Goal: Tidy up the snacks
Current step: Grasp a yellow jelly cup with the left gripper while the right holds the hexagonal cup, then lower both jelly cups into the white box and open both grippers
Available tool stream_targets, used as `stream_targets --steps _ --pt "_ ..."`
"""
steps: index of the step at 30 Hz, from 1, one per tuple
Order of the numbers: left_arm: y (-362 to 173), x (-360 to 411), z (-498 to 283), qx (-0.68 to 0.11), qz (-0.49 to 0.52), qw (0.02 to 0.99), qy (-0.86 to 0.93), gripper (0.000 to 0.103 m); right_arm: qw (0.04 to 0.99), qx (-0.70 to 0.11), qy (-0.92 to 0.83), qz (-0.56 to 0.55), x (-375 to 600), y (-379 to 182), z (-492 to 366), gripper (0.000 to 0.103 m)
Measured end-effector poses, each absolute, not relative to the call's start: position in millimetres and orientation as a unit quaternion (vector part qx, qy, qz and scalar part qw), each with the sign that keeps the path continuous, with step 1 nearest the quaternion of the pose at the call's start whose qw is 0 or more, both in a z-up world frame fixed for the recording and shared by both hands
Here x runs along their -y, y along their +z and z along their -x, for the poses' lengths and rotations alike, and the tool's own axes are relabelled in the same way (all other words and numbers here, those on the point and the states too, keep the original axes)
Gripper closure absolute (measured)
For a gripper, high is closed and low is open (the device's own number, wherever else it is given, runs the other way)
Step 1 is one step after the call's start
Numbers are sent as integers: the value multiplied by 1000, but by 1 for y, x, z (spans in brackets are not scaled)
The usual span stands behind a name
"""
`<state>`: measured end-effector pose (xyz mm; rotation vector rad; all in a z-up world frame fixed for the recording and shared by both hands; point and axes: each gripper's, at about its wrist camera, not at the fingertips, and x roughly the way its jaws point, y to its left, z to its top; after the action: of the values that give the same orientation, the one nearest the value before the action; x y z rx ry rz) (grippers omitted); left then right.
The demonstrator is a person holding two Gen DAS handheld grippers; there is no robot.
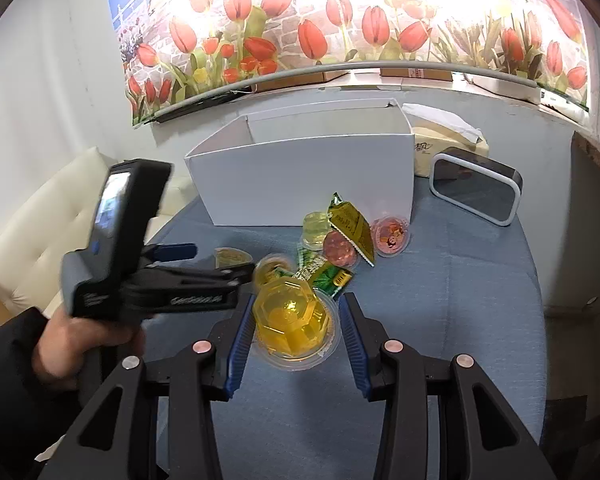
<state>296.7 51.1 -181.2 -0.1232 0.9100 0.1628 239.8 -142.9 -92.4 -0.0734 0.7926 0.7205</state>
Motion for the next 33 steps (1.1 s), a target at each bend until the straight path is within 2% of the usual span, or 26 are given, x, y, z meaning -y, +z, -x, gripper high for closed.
stream_targets --steps 3,4,5,6,7,15,20,33 --pt "-186 -54 -300 -447 64 889 72 8 860 -378 341 35 145 -93 -240 57" --pt "-187 -55 -299 -448 69 889 68 19 860 -379 340 33 146 -94 -241 57" --pt "-189 -56 -299 -451 73 887 63 45 860 -379 340 32 146 -94 -241 57" --pt "-191 -56 -299 -454 70 886 63 47 860 -380 339 31 147 -95 -241 57" --pt "-190 -55 -298 -449 65 889 64 55 860 -380 338 30 147 -96 -242 57" --pt "-181 -62 -290 -439 85 894 46 55 858 -385 339 27 146 -99 -239 57" --pt "-158 -59 -270 -413 73 907 39 55 859 -381 342 22 145 -96 -239 57" --pt "-48 -69 -242 -291 53 955 32 55 874 -333 353 27 119 -51 -255 57"
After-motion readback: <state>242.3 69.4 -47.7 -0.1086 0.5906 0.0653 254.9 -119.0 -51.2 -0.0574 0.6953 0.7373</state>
